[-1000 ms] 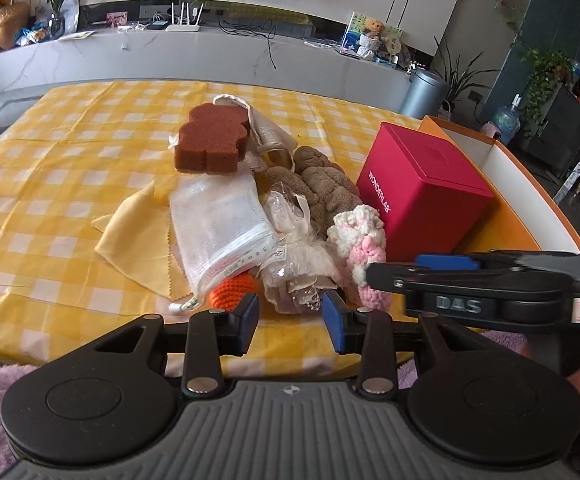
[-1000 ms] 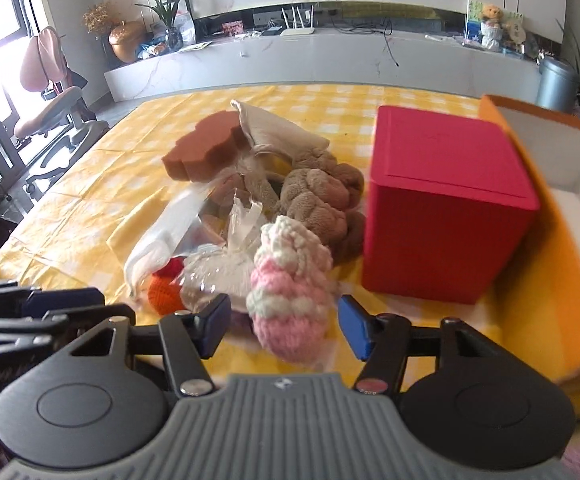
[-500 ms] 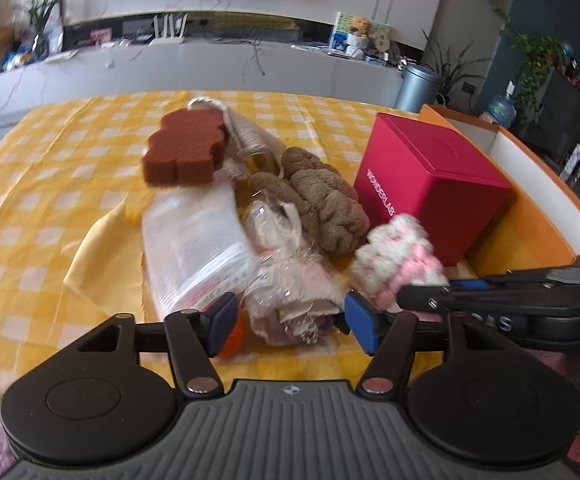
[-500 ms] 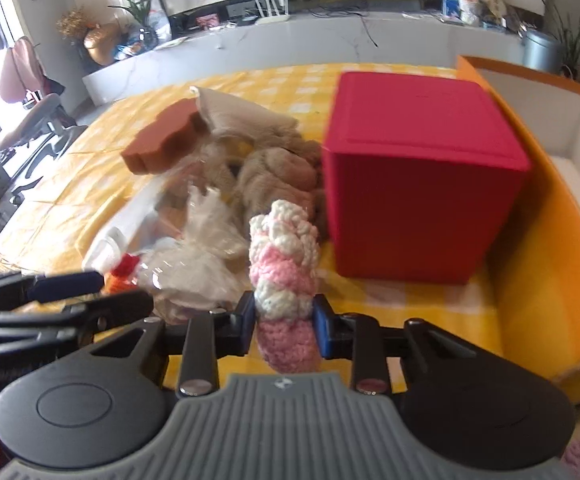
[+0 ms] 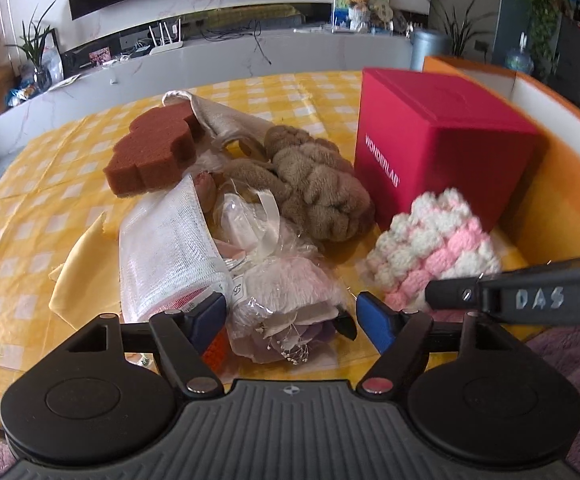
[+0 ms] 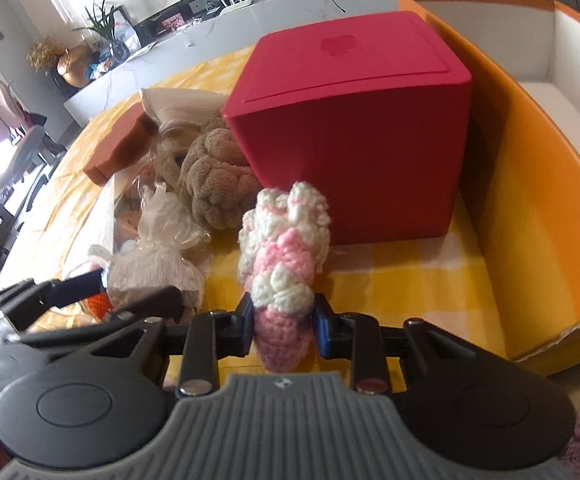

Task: Organize soft objects
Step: 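Grasp the pink-white crocheted piece with the right gripper, then grasp the white mesh bag with the left gripper while the right gripper holds the crochet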

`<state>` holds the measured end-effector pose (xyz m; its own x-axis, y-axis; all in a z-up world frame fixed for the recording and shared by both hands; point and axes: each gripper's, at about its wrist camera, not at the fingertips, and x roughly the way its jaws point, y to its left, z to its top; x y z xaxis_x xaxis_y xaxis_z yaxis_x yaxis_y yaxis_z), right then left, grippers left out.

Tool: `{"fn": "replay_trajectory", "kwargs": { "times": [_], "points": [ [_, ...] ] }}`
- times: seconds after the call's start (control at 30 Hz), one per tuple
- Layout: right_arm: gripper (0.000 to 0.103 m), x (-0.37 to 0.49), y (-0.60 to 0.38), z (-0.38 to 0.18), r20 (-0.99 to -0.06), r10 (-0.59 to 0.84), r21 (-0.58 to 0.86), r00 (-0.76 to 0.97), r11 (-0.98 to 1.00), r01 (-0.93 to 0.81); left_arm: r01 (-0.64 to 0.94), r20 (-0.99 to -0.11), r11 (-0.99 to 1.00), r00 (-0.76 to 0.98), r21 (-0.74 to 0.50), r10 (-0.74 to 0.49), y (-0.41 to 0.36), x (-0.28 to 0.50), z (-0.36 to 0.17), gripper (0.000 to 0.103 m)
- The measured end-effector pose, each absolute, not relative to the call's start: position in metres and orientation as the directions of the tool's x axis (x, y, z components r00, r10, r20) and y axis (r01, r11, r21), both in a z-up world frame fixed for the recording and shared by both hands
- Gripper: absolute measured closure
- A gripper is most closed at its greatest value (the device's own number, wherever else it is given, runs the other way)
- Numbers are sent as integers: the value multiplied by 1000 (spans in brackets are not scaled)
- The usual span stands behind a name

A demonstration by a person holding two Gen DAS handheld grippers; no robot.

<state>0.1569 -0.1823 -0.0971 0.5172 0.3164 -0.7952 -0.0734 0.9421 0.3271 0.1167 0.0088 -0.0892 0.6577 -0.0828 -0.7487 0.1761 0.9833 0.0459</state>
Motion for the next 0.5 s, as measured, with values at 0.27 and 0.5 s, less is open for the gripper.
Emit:
{"fn": "replay_trajectory", "kwargs": {
  "times": [0.27,0.5],
  "points": [
    [74,157,-189,-100,-789,345,368,509,928,-58,271,-753,958,648,90,-113,-5,94,-87,26],
    [74,159,-192,-100,-786,351,376,509,925,-56,170,-724,982,688,87,-54,-1,103,-88,22]
  ]
}}
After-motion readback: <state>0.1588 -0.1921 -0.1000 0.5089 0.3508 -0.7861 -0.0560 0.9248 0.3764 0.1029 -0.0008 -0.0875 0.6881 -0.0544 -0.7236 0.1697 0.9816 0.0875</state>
